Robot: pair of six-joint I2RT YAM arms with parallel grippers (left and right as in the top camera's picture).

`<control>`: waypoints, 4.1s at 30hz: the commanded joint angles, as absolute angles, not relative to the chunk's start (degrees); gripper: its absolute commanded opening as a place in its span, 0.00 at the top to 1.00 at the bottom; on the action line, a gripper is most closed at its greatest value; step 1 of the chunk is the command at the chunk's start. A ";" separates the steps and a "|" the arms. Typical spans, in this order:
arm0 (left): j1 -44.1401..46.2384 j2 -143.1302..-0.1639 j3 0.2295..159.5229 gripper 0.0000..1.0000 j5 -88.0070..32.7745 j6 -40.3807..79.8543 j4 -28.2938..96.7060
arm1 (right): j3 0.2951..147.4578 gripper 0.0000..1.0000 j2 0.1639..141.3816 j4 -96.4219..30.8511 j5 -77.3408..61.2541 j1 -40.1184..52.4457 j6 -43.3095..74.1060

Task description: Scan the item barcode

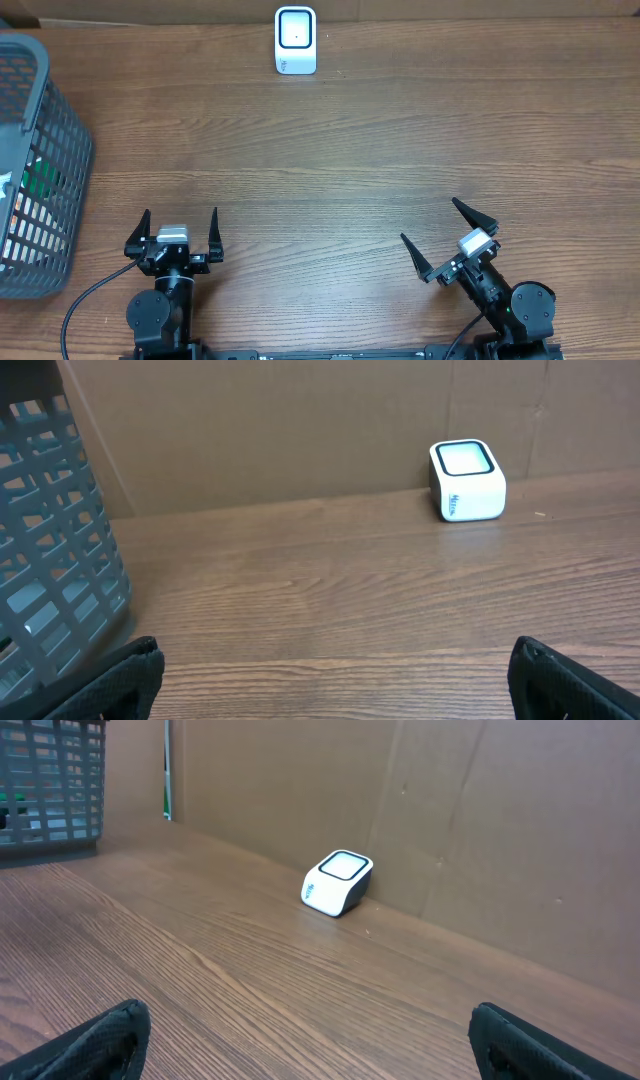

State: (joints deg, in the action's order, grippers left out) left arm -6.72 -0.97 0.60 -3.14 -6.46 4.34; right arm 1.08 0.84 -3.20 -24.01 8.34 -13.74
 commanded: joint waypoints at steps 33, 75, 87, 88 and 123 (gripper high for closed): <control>-6.24 -0.25 0.27 0.00 -2.76 -3.60 4.23 | 0.47 0.00 0.16 -3.14 -24.21 8.62 -13.47; -6.35 -77.47 107.04 0.00 -13.02 1.30 73.12 | 0.47 0.00 0.16 -3.14 -24.23 8.62 -13.47; -20.43 -82.24 114.83 0.00 -8.62 11.97 73.10 | 0.47 0.00 0.16 -3.14 -24.23 8.62 -13.47; -23.27 -82.24 116.29 0.00 -8.64 12.84 73.06 | 0.47 0.00 0.16 -3.14 -24.23 8.62 -13.47; -44.97 -118.39 119.35 0.00 -1.76 13.23 72.97 | 0.47 0.00 0.16 -3.14 -24.23 8.62 -13.47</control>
State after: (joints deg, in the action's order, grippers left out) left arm -44.73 -115.68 118.85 -2.48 14.63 73.28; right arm 1.08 0.84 -3.25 -24.03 8.34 -13.74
